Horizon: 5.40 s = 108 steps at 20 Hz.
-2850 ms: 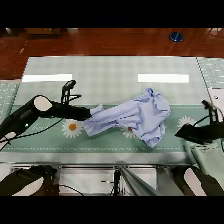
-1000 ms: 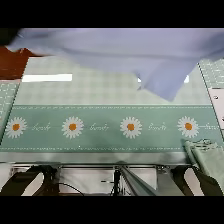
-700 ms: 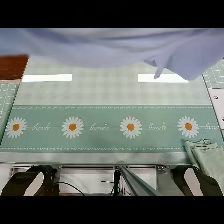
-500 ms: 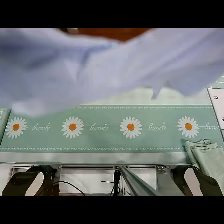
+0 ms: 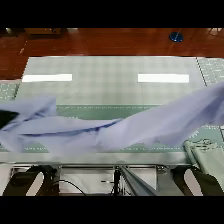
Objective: Fold the shirts.
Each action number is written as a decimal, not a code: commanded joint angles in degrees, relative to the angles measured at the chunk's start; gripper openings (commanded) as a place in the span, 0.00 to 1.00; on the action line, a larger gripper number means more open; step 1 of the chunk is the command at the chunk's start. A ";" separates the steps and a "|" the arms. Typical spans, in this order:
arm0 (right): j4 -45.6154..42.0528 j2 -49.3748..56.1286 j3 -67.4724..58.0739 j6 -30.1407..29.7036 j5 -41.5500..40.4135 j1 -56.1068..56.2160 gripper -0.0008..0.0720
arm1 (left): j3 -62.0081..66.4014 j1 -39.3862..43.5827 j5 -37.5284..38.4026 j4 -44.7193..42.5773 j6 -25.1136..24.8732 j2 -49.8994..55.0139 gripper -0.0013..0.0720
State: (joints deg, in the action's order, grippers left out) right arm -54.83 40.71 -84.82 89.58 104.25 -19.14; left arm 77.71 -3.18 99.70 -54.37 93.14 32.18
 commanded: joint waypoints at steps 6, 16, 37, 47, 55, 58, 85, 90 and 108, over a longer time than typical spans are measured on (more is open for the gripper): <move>-11.85 12.31 30.60 -1.29 -29.73 13.57 0.04 | -41.31 1.11 -27.08 0.35 -11.26 7.61 0.06; 3.76 31.08 30.60 -1.46 -64.76 13.64 0.05 | -38.25 1.11 -60.96 12.04 -19.67 31.91 0.06; -4.87 25.00 11.54 -9.75 -53.02 0.15 0.64 | -20.92 -20.22 -23.74 12.83 -28.76 36.79 0.77; -18.75 31.32 16.00 -12.11 -33.42 -6.80 0.65 | -45.35 -22.80 -15.15 -0.26 -27.71 30.10 0.77; -14.58 34.32 19.61 -15.37 -32.28 -6.75 0.65 | -50.16 -22.97 -19.63 -5.14 -28.39 30.10 0.77; -14.10 34.36 19.61 -15.39 -32.89 -6.73 0.65 | -50.25 -22.67 -22.58 -4.28 -28.35 30.25 0.77; 7.13 48.70 19.61 -23.28 -27.61 -6.71 0.68 | -42.25 -6.56 -30.01 12.37 -26.69 46.80 0.06; 5.11 53.05 19.61 -23.30 -27.52 -5.75 0.68 | -42.25 -6.56 -29.94 12.39 -26.69 46.80 0.06; 3.98 48.61 18.78 -22.62 -36.17 3.43 0.05 | -37.66 -6.56 -23.32 13.35 -29.53 44.96 0.06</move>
State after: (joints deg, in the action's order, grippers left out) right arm -53.60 94.67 -65.34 67.33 65.73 -13.63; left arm 37.54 -9.69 73.71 -41.91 64.38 78.28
